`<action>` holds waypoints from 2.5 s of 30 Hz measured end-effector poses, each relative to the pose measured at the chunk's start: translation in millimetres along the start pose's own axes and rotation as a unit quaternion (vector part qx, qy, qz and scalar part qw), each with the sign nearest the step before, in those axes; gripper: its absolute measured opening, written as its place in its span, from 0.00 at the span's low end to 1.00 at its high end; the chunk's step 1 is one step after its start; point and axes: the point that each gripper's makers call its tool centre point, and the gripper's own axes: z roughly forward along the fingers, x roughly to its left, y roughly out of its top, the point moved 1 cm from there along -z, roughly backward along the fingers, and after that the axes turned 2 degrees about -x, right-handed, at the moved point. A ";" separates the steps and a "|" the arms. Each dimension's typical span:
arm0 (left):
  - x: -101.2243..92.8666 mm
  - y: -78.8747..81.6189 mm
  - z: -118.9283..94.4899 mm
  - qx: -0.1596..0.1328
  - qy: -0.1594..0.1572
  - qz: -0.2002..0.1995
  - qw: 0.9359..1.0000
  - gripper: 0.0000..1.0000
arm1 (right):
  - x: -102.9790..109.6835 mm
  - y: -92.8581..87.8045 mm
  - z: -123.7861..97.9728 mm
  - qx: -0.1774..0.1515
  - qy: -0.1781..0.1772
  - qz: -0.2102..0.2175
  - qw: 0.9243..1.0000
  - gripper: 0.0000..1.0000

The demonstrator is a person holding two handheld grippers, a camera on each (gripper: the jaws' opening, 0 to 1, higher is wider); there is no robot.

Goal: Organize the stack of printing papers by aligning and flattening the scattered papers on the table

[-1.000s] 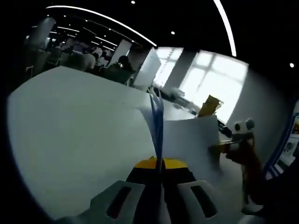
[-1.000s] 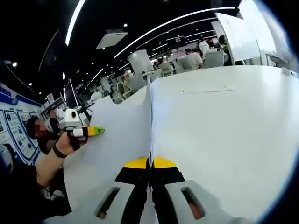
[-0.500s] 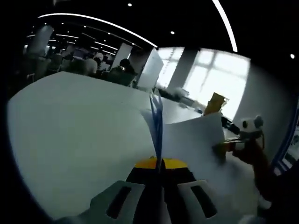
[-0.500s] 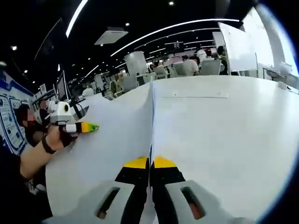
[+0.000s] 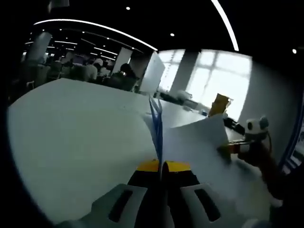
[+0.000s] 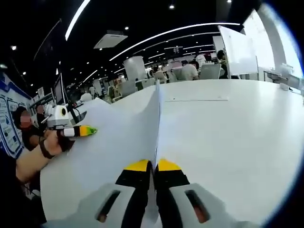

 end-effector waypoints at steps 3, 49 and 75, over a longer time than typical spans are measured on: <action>1.6 0.0 2.1 -0.003 0.006 0.011 1.000 0.07 | -3.7 -1.0 2.3 -0.003 -0.005 -0.003 1.000 0.01; 6.6 -11.4 6.3 0.012 0.068 0.124 0.990 0.11 | -15.5 -13.6 10.2 0.012 -0.037 -0.033 0.999 0.11; 12.3 -16.6 4.0 0.023 0.091 0.151 0.984 0.14 | -17.1 -13.3 11.6 0.007 -0.033 -0.041 0.999 0.13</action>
